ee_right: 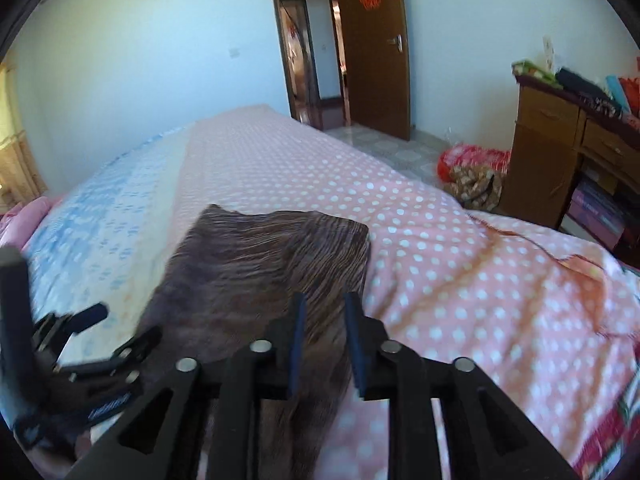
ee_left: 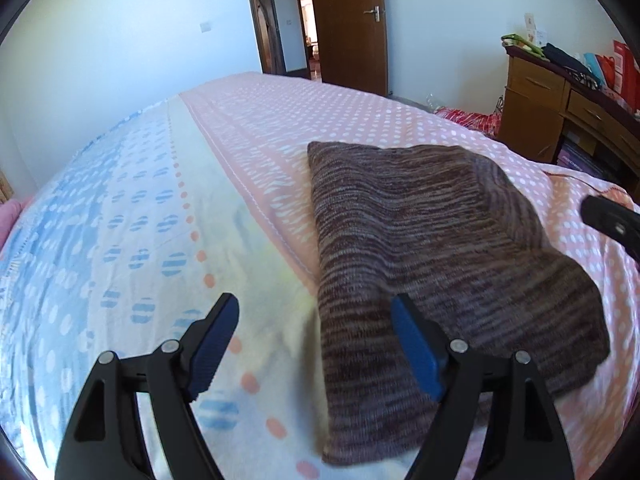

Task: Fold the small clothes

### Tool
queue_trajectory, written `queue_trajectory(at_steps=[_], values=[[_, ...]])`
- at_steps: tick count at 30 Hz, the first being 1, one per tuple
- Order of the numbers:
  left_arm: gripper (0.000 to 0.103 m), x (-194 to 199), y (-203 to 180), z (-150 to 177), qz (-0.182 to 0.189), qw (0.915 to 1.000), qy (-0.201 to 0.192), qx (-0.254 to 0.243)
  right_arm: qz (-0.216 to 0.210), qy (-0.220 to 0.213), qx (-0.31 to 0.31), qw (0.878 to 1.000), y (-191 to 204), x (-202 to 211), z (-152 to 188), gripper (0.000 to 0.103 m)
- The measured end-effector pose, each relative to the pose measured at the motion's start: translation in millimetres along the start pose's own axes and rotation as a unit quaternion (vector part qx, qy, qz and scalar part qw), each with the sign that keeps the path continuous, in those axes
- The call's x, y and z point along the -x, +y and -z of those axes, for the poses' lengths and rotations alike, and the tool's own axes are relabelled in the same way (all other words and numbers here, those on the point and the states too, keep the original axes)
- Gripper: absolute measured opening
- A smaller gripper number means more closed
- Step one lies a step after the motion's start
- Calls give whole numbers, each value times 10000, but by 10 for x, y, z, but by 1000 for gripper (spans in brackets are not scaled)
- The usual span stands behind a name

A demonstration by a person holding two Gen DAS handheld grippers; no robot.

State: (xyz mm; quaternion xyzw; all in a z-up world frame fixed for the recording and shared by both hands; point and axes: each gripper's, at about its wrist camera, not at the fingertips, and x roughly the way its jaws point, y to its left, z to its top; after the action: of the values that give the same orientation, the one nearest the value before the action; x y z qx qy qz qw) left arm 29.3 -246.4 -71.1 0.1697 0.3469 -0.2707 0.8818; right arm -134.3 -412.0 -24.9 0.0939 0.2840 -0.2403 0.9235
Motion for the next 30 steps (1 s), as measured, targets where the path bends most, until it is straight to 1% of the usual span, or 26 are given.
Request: queue_trajectory(at_steps=[1, 4, 7, 8, 10, 11, 14, 17, 18, 19, 20, 22, 23, 25, 26, 27, 28, 29, 30], values=[[81, 69, -4, 22, -15, 10000, -61, -36, 44, -154, 78, 9998, 45, 166, 64, 45], [82, 285, 7, 76, 86, 9998, -187, -22, 88, -513, 176, 9985, 126, 570, 196, 46], [90, 525, -6, 141, 246, 9994, -228, 61, 89, -817, 113, 9966, 117, 953, 250, 46], [90, 596, 8, 167, 326, 9992, -226, 94, 27, -875, 88, 9961, 91, 1073, 255, 46], [90, 716, 17, 210, 567, 9981, -177, 155, -114, -947, 22, 9954, 3, 1364, 223, 46], [90, 798, 19, 243, 755, 9969, -112, 181, -174, -992, 1, 9949, -42, 1523, 202, 46], [90, 1034, -4, 294, 1220, 9923, -36, 208, -225, -1298, -115, 9912, -275, 2083, 116, 46], [90, 1258, -82, 307, 1354, 9905, -174, 153, -383, -1741, -558, 9824, -544, 2636, 54, 48], [90, 1346, -111, 300, 1395, 9899, -245, 117, -455, -1929, -722, 9775, -626, 2825, 44, 53], [90, 1431, -134, 290, 1413, 9894, -321, 87, -507, -2089, -804, 9733, -675, 2958, 38, 56], [90, 1525, -156, 278, 1440, 9888, -394, 49, -581, -2298, -841, 9678, -713, 3102, 41, 58], [90, 1696, -158, 265, 1631, 9855, -471, -8, -753, -2666, -740, 9580, -726, 3309, 52, 59], [90, 1783, -143, 255, 1865, 9814, -451, -11, -821, -2776, -682, 9547, -714, 3364, 54, 59], [90, 1892, -87, 239, 2104, 9768, -405, -32, -1026, -2915, -541, 9495, -679, 3428, 60, 59], [90, 1963, -68, 233, 2081, 9770, -458, -71, -1128, -2981, -442, 9468, -647, 3444, 72, 60], [91, 2037, -55, 231, 1902, 9799, -593, -87, -1174, -3019, -367, 9454, -607, 3452, 77, 66], [95, 2099, -41, 226, 1592, 9842, -762, -109, -1193, -2999, -314, 9460, -554, 3418, 97, 74], [97, 2161, -22, 224, 1084, 9889, -1007, -122, -1204, -2935, -296, 9479, -519, 3374, 111, 75], [98, 2205, -22, 231, 639, 9907, -1197, -118, -1209, -2845, -287, 9506, -477, 3312, 120, 75]])
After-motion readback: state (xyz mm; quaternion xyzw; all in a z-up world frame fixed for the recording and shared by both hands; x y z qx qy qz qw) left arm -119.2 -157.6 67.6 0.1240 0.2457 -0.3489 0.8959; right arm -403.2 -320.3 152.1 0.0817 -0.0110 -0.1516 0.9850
